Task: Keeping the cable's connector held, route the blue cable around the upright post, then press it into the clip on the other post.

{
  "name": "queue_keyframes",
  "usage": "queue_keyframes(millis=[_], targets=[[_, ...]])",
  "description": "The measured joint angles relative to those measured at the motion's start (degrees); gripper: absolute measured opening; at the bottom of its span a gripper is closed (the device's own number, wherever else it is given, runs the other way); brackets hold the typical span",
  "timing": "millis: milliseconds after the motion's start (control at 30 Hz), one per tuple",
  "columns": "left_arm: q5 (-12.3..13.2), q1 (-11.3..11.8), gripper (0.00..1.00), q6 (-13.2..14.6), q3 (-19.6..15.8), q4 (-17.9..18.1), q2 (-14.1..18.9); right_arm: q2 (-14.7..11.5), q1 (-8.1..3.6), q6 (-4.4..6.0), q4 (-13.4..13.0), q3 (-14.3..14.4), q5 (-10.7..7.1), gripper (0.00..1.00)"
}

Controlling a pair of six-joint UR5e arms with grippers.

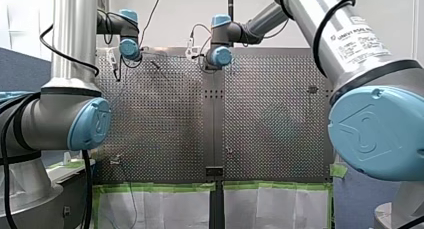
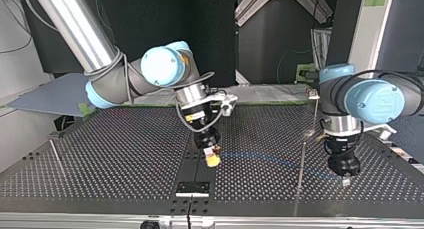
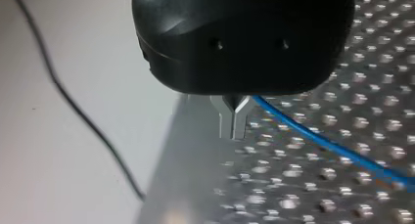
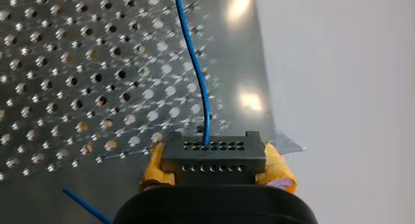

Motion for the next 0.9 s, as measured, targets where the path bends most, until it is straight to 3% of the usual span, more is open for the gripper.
queue_keyframes(millis=[333, 900], targets=[[-0.57, 0.29, 0.0, -0.01, -0.01, 0.19, -3.51, 1.11, -0.64, -0.93, -0.04, 0.01, -0.43, 0.0], [-1.02, -1.04, 0.0, -1.89, -0.01, -0.89, -7.33, 3.3, -0.4, -1.94, 1.27, 1.12, -0.2, 0.0]])
